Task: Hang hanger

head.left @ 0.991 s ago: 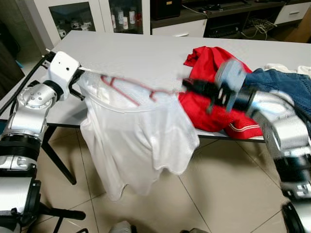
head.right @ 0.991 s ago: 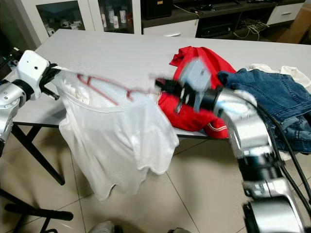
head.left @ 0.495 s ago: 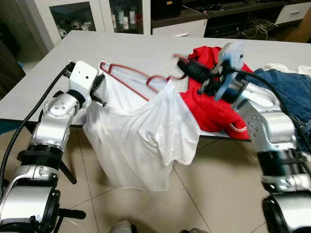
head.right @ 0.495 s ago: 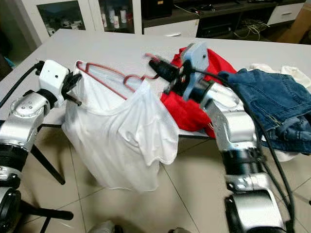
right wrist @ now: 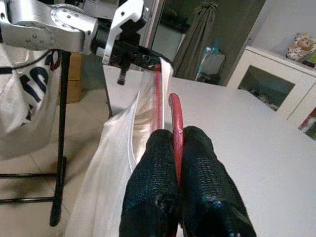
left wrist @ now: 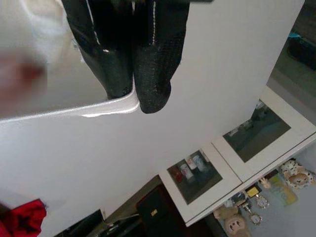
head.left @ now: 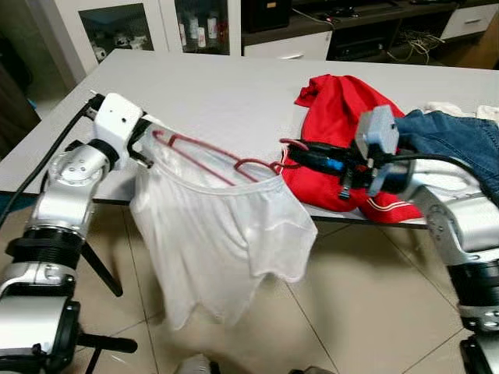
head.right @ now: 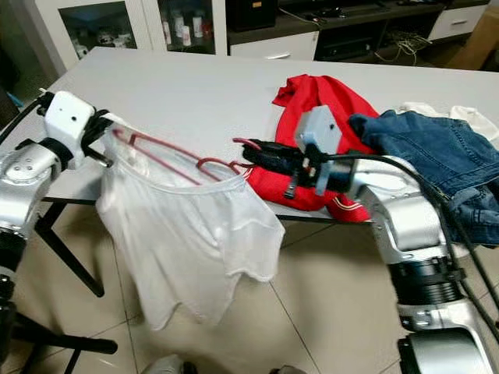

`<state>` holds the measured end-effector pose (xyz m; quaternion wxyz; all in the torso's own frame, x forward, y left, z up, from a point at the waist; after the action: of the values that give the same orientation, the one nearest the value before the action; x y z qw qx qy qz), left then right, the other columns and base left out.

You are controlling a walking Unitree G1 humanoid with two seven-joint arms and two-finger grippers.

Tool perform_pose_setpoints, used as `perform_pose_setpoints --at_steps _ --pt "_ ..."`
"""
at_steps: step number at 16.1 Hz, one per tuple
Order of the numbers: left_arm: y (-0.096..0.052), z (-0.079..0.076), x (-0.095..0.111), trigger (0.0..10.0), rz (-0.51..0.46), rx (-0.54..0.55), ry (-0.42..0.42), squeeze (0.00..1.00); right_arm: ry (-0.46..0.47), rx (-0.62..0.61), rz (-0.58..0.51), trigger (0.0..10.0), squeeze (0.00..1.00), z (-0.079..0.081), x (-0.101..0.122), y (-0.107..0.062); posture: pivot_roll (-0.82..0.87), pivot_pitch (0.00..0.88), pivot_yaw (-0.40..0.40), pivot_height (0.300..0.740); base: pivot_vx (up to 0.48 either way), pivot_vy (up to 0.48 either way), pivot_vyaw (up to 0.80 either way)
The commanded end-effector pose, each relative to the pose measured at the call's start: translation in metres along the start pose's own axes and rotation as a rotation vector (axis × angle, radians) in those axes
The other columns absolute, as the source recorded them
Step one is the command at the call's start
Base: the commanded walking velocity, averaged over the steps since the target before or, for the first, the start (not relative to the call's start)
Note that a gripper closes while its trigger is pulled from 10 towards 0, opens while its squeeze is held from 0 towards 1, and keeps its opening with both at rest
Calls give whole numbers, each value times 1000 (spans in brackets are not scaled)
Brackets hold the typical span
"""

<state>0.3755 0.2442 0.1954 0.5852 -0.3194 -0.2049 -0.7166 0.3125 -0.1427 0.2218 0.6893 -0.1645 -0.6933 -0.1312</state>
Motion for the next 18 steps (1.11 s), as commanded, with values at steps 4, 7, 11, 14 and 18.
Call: perform_pose_setpoints --at_steps 4,7,11,14,18 --pt "2 2 2 10000 -5 1 18 0 -20 34 -88 0 0 -1 21 -14 -33 0 37 740 0 0 0" --pt "3 -8 7 10000 -28 -11 -4 0 66 -91 -254 0 0 -18 36 -8 -33 0 35 740 0 0 0" --pt "11 -32 26 10000 -94 -22 -78 0 209 -250 -430 0 0 -31 45 32 -26 0 32 740 0 0 0" --pt "14 -44 35 10000 -119 -27 -114 0 315 -344 -579 0 0 -38 56 53 -22 0 31 740 0 0 0" --pt "14 -54 41 10000 -131 -12 -164 0 433 -577 -814 0 0 -63 70 40 -12 0 26 740 0 0 0"
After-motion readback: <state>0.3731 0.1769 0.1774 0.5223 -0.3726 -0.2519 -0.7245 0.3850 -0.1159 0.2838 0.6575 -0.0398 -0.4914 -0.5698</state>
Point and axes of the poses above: a point about 5 cm out from each wrist's last joint towards the gripper, its own y axis pointing out of the wrist towards the gripper, its own x axis along the axis of the wrist's last joint, z = x × y, the point moved 1 cm from there along y, pointing out of the wrist towards the gripper, and after that the axes turned 15 degrees about y, right-handed, at the moved point
